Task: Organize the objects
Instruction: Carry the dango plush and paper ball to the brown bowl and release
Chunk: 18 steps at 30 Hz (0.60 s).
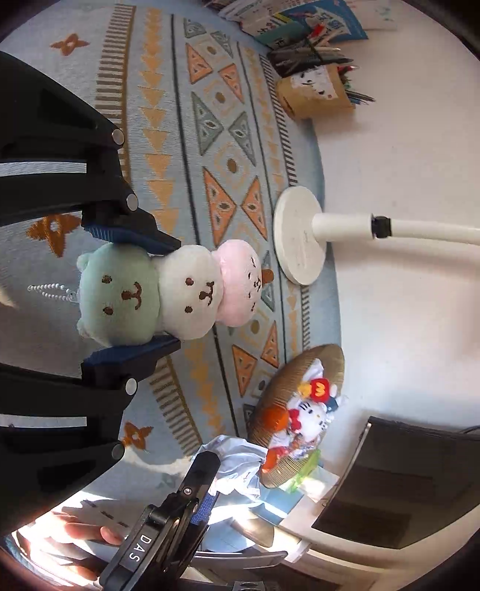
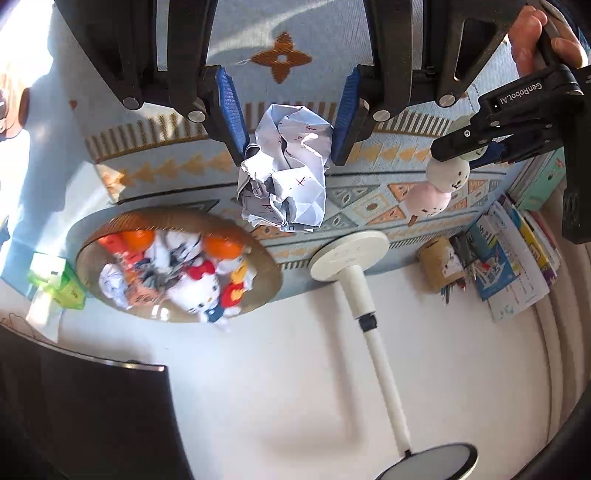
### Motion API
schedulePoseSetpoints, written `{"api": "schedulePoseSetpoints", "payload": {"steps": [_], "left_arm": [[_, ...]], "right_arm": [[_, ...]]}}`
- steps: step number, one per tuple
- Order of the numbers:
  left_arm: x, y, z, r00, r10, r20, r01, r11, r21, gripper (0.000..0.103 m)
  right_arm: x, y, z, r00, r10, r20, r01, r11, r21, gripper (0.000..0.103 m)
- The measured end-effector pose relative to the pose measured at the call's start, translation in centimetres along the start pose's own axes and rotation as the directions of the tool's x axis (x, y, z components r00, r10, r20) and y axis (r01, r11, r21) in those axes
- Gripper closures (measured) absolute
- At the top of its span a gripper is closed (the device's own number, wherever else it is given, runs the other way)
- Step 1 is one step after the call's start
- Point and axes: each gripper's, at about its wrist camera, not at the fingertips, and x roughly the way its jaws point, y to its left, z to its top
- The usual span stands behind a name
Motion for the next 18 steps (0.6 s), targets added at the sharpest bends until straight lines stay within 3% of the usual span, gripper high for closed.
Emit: {"api": "schedulePoseSetpoints", "payload": {"steps": [7,11,18], "left_arm": [[1.2,-5.8,10.7,0.977,-0.164,0.138,0.151,0.984,0.097,0.061],[5.5,-7.8,16.1,0.956,-0.268,0.118,0.258,0.961,0.099,0.061],[14.2,-9.8,19.6,0.946,-0.316,0.065,0.308,0.944,0.118,0.061]], "right_arm": [[-3.1,-5.8,8.4,0.976,-0.157,0.15,0.142,0.984,0.103,0.058],[-0.7,-9.4,10.7,0.971,-0.193,0.138,0.162,0.965,0.208,0.058],[6.3,-12.3,13.3,0.986,-0.157,0.059,0.133,0.947,0.293,0.058]]}}
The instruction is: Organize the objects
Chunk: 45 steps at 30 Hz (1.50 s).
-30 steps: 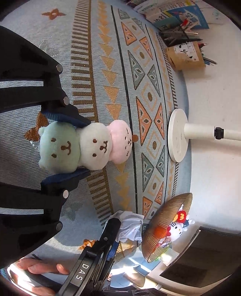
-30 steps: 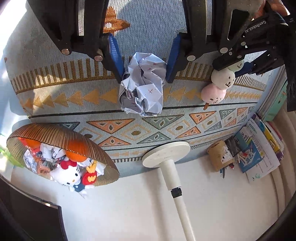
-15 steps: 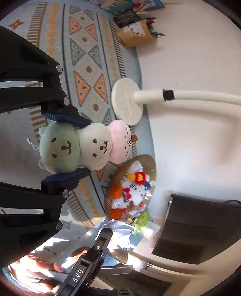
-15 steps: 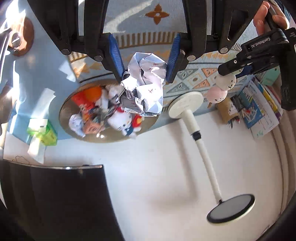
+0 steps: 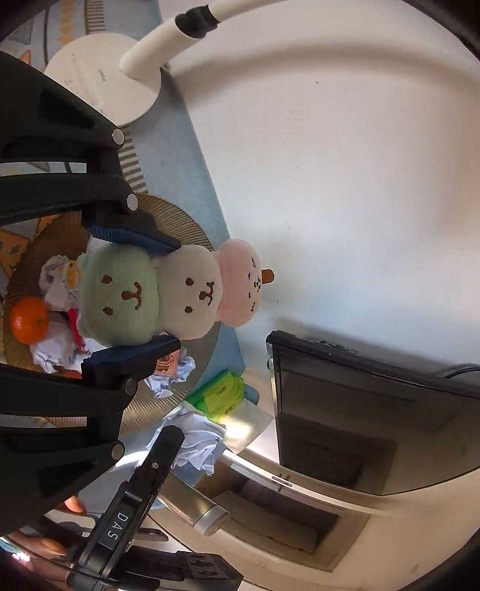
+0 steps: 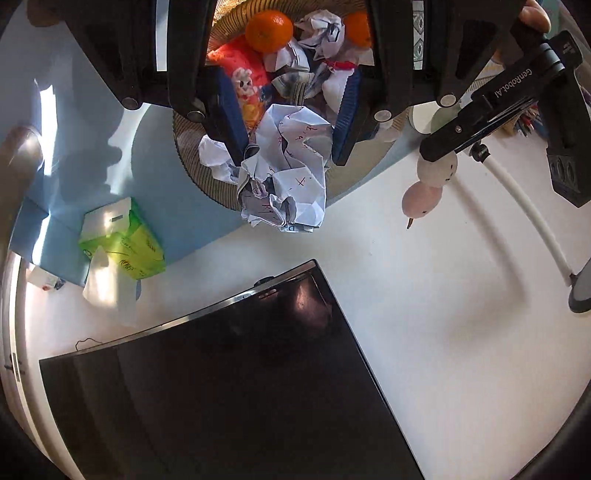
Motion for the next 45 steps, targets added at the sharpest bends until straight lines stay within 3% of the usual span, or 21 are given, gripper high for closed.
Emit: {"api": "schedulePoseSetpoints", "payload": {"steps": [3,4,5,6,7,13,22,25,28,30,32,39,41,45], "left_arm": [[2.2,0.7,-0.2,0.999,-0.042,-0.017,0.042,0.999,-0.003,0.058],[2.7,0.8,-0.3,0.998,-0.055,-0.022,0.055,0.998,-0.005,0.05],[3.1,1.0,-0.4,0.998,-0.059,-0.033,0.059,0.998,-0.009,0.044],[3.3,1.2,-0.6,0.998,-0.052,-0.042,0.051,0.999,-0.018,0.027],[3.2,1.4,-0.8,0.998,-0.049,-0.04,0.048,0.999,-0.025,0.024],[0.2,3.4,-2.8,0.995,-0.075,-0.064,0.069,0.994,-0.089,0.024],[-10.7,4.3,-7.3,0.999,-0.041,-0.035,0.039,0.997,-0.065,0.024],[-15.3,5.0,-9.3,1.0,-0.002,-0.005,0.001,0.997,-0.082,0.024],[-19.5,5.0,-11.4,0.995,0.093,0.032,-0.09,0.992,-0.084,0.023],[-21.8,5.3,-12.9,0.983,0.177,0.056,-0.171,0.981,-0.092,0.014],[-23.6,5.5,-14.4,0.956,0.281,0.083,-0.272,0.956,-0.112,0.004],[-26.0,5.0,-20.6,0.84,0.533,0.104,-0.531,0.846,-0.052,0.004],[-25.5,5.3,-22.0,0.825,0.561,0.072,-0.56,0.828,-0.035,0.004],[-23.5,7.0,-23.9,0.818,0.575,-0.004,-0.575,0.817,-0.039,0.004]], "right_arm": [[2.0,0.6,0.7,1.0,0.025,-0.011,-0.025,1.0,-0.016,0.048],[2.3,0.7,0.8,1.0,0.026,-0.011,-0.026,1.0,-0.015,0.036],[2.4,0.6,0.9,0.999,0.032,-0.004,-0.032,0.999,-0.012,0.034],[2.4,0.5,0.7,0.999,0.044,-0.002,-0.044,0.999,-0.014,0.034],[2.2,0.5,0.5,0.999,0.051,-0.005,-0.051,0.999,-0.013,0.034],[-0.1,-0.2,-1.4,0.998,0.064,-0.02,-0.064,0.998,0.026,0.034],[-6.7,3.2,-4.9,0.992,0.124,-0.018,-0.124,0.992,0.011,0.034],[-8.6,5.2,-6.4,0.988,0.156,-0.021,-0.156,0.988,-0.004,0.034],[-9.5,7.7,-8.3,0.98,0.192,-0.054,-0.194,0.98,-0.043,0.034],[-9.7,9.5,-10.0,0.973,0.215,-0.085,-0.221,0.972,-0.073,0.034],[-9.5,11.2,-11.9,0.966,0.227,-0.12,-0.239,0.966,-0.1,0.034],[-6.6,14.5,-20.1,0.952,0.171,-0.254,-0.225,0.953,-0.201,0.034],[-5.2,15.0,-22.0,0.95,0.12,-0.288,-0.194,0.95,-0.244,0.034],[-3.4,15.8,-24.4,0.944,0.065,-0.323,-0.168,0.938,-0.303,0.034]]}}
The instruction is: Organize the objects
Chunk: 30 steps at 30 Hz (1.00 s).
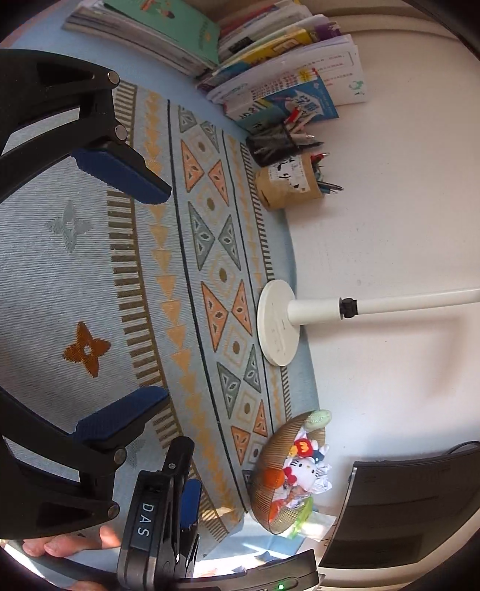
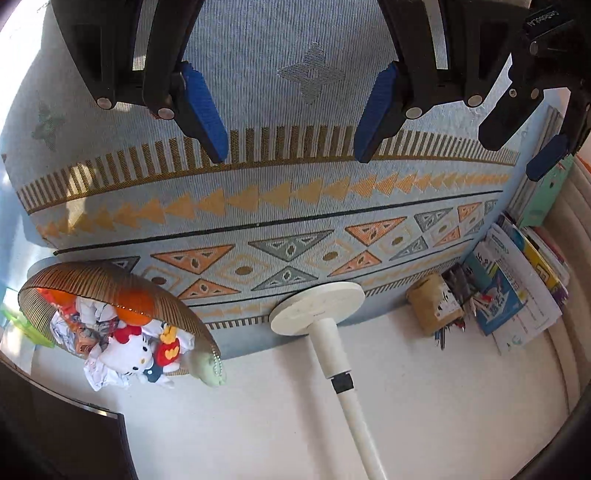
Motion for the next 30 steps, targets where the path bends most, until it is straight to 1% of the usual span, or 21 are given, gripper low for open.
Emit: {"api": "schedulePoseSetpoints", "payload": {"steps": [3,5,6,7,8,11,14,16,18,20,27,30], "left_arm": [[1.7,0.6,-0.8,0.999,0.013,-0.029,-0.014,1.0,-0.02,0.004],[2.7,1.1,-1.0,0.998,0.025,-0.049,-0.027,0.999,-0.042,0.004],[3.2,1.4,-1.2,0.997,0.034,-0.062,-0.038,0.998,-0.057,0.004],[3.7,1.7,-1.3,0.996,0.041,-0.081,-0.047,0.996,-0.073,0.004],[4.3,2.0,-1.4,0.993,0.039,-0.11,-0.049,0.995,-0.088,0.004],[5.3,3.1,-1.6,0.986,0.032,-0.163,-0.057,0.987,-0.152,0.004],[6.7,3.7,-2.1,0.965,0.033,-0.26,-0.086,0.977,-0.195,0.004],[7.7,3.8,-2.3,0.948,0.005,-0.318,-0.074,0.976,-0.205,0.003],[7.6,3.5,-2.4,0.946,0.013,-0.324,-0.079,0.978,-0.193,0.002],[7.5,3.4,-2.4,0.946,0.023,-0.323,-0.089,0.978,-0.189,0.001],[7.1,2.8,-2.5,0.948,0.05,-0.315,-0.104,0.982,-0.159,0.001],[6.9,2.4,-2.4,0.949,0.077,-0.305,-0.122,0.984,-0.131,0.001]], "right_arm": [[0.6,0.8,0.0,0.999,-0.044,0.005,0.045,0.998,-0.05,0.034],[0.7,1.3,0.2,0.998,-0.064,0.022,0.066,0.994,-0.084,0.034],[0.8,1.5,0.1,0.997,-0.075,0.029,0.077,0.992,-0.099,0.033],[1.0,1.7,0.2,0.996,-0.081,0.026,0.084,0.991,-0.109,0.029],[1.2,1.8,0.2,0.996,-0.083,0.019,0.084,0.99,-0.112,0.026],[1.6,1.6,0.2,0.996,-0.095,-0.003,0.094,0.991,-0.099,0.025],[2.0,1.0,0.2,0.993,-0.119,-0.026,0.117,0.991,-0.063,0.024],[2.4,0.6,0.3,0.991,-0.123,-0.053,0.121,0.992,-0.042,0.024],[2.4,0.6,0.3,0.991,-0.116,-0.058,0.114,0.993,-0.038,0.023],[2.4,0.7,0.2,0.992,-0.116,-0.058,0.114,0.992,-0.046,0.019],[2.4,1.0,0.1,0.99,-0.122,-0.064,0.118,0.991,-0.06,0.018],[2.5,1.1,0.1,0.991,-0.116,-0.072,0.111,0.992,-0.065,0.014]]}}
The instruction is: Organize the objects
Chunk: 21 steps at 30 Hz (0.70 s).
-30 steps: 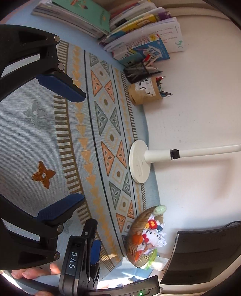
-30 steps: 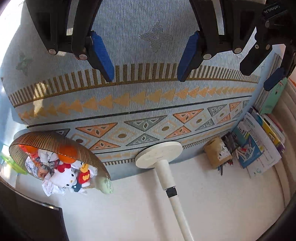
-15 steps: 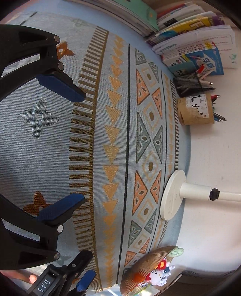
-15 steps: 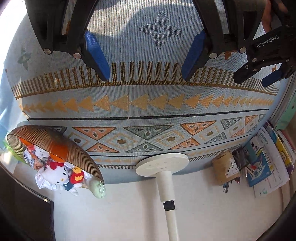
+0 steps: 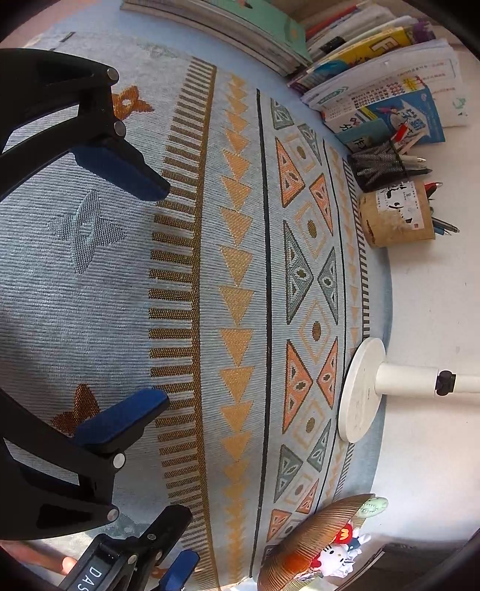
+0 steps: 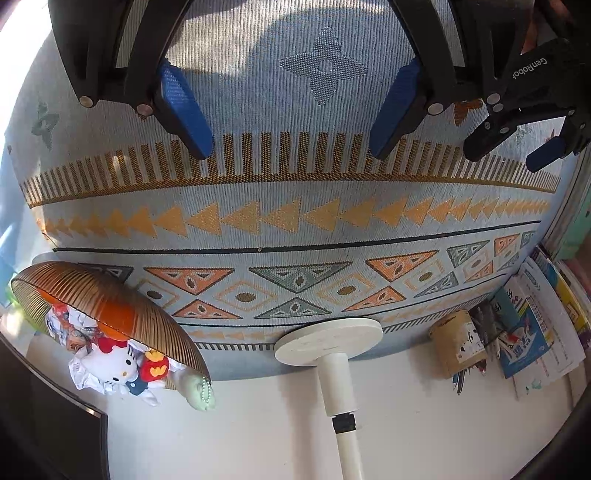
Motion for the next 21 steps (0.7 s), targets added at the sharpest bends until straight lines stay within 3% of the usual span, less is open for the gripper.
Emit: {"api": "schedulePoseSetpoints", "payload": {"steps": [5,13,21], "left_arm": [[-0.12,-0.31,0.02,1.0,0.025,0.015,-0.026,0.999,0.025,0.001],[0.18,0.26,0.09,1.0,-0.019,-0.011,0.019,1.0,-0.012,0.001],[0.21,0.22,0.05,1.0,-0.014,-0.009,0.014,1.0,-0.009,0.001]], "right_arm": [[0.04,0.16,-0.09,1.0,-0.002,-0.005,0.002,1.0,-0.003,0.011],[0.07,0.27,-0.15,1.0,-0.001,-0.01,0.001,1.0,-0.009,0.008],[0.12,0.35,-0.16,1.0,-0.002,-0.012,0.002,1.0,-0.011,0.007]]}}
